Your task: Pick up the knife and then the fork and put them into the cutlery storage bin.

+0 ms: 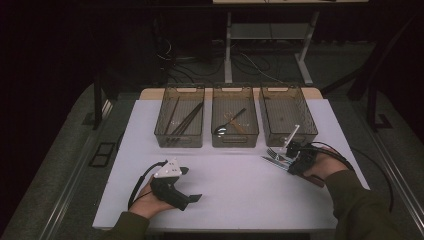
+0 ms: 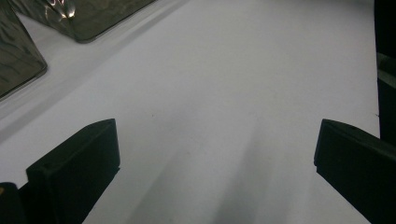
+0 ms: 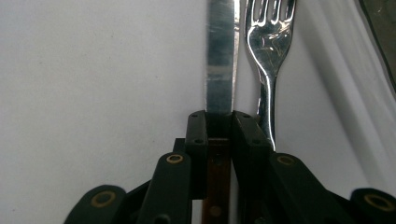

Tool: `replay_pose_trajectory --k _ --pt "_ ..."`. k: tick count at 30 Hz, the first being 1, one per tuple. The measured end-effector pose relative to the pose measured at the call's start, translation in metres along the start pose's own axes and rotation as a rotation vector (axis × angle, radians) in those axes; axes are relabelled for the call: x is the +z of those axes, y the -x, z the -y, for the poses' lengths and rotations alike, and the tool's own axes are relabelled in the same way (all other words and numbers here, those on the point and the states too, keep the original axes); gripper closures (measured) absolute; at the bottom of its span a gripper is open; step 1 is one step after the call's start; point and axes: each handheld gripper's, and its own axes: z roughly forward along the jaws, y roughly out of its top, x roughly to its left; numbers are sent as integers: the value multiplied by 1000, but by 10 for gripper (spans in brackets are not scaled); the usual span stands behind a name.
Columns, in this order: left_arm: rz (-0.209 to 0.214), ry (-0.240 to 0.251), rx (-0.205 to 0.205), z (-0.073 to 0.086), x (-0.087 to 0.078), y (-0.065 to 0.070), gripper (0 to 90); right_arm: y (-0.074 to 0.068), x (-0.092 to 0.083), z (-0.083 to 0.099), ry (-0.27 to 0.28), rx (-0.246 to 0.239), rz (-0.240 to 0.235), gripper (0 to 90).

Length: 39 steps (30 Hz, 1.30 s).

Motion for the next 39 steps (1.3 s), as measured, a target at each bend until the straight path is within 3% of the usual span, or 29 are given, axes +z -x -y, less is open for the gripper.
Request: replay_pose_trajectory --k 3,5,11,18,23,31,39 --pt "1 3 0 0 0 1 0 1 0 0 6 -5 -10 776" --pt "1 3 1 0 -1 0 0 3 -1 5 40 0 -17 776" --pt "1 5 -5 0 0 0 0 6 -3 26 216 69 -72 776" --pt "0 5 0 0 -1 0 0 8 -16 39 412 111 -138 775" --pt "3 9 -2 0 -1 0 0 13 -24 49 531 151 -158 776" --pt "2 8 -1 0 -1 0 0 15 -43 59 685 197 -111 775" --pt "1 9 -4 0 0 -1 0 19 -63 57 769 233 -10 775"
